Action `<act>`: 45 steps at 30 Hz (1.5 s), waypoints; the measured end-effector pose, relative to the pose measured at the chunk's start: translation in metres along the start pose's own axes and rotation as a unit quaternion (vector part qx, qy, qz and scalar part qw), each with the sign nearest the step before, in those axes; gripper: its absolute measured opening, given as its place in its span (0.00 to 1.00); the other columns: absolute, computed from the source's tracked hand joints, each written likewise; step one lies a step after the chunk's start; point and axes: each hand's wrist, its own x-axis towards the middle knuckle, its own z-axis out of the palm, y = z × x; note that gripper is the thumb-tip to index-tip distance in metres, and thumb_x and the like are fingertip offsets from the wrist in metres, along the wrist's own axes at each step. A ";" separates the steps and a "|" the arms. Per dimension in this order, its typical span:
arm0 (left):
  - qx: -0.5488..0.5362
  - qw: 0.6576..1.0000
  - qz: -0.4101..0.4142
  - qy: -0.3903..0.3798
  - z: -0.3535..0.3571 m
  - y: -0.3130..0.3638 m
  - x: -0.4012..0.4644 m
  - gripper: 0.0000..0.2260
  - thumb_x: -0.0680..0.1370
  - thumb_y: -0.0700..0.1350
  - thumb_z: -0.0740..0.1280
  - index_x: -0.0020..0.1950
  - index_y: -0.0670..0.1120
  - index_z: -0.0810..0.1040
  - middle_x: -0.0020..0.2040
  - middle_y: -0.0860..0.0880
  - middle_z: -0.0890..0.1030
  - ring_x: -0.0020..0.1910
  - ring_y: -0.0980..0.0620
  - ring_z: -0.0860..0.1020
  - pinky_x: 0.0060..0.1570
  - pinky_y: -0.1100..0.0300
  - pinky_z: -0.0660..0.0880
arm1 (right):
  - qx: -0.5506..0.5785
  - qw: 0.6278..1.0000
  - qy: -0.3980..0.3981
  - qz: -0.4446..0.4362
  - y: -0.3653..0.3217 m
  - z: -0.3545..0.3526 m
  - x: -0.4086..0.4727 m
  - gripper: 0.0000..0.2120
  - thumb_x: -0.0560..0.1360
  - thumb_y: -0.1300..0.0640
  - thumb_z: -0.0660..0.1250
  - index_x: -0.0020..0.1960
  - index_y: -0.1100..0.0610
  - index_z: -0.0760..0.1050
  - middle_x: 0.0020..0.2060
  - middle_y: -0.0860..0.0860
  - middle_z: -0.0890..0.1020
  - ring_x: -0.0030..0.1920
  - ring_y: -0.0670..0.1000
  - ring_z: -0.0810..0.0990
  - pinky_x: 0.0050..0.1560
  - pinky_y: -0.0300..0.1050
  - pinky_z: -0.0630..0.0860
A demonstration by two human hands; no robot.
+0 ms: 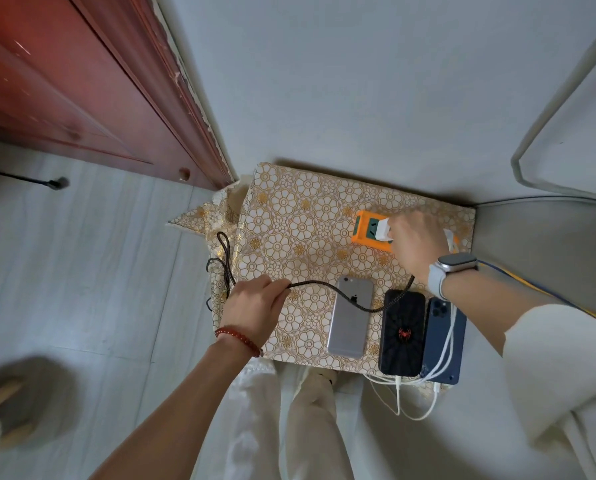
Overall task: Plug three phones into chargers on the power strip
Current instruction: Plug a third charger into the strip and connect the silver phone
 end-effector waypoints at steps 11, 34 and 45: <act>0.002 1.000 0.023 -0.022 -0.013 -0.002 0.011 0.07 0.75 0.42 0.66 0.50 0.43 0.82 0.36 0.44 0.81 0.33 0.42 0.79 0.32 0.54 0.76 | -0.040 0.999 0.007 0.010 -0.003 0.004 -0.001 0.08 0.74 0.67 0.61 0.50 0.62 0.76 0.43 0.58 0.82 0.43 0.57 0.79 0.38 0.46 0.67; -0.036 0.996 -0.085 -0.019 -0.093 -0.030 -0.063 0.07 0.76 0.38 0.63 0.42 0.40 0.80 0.36 0.44 0.82 0.37 0.44 0.78 0.43 0.56 0.72 | 0.300 0.924 0.235 0.019 -0.062 -0.040 -0.096 0.11 0.73 0.69 0.62 0.51 0.62 0.80 0.43 0.58 0.84 0.43 0.58 0.82 0.48 0.58 0.77; -0.705 0.608 -0.365 -0.016 -0.144 -0.027 -0.074 0.12 0.81 0.43 0.55 0.40 0.43 0.73 0.26 0.51 0.77 0.29 0.53 0.80 0.35 0.59 0.81 | 0.513 0.810 -0.221 -0.178 -0.180 -0.025 -0.171 0.25 0.72 0.66 0.58 0.67 0.54 0.68 0.61 0.43 0.74 0.60 0.38 0.70 0.65 0.37 0.64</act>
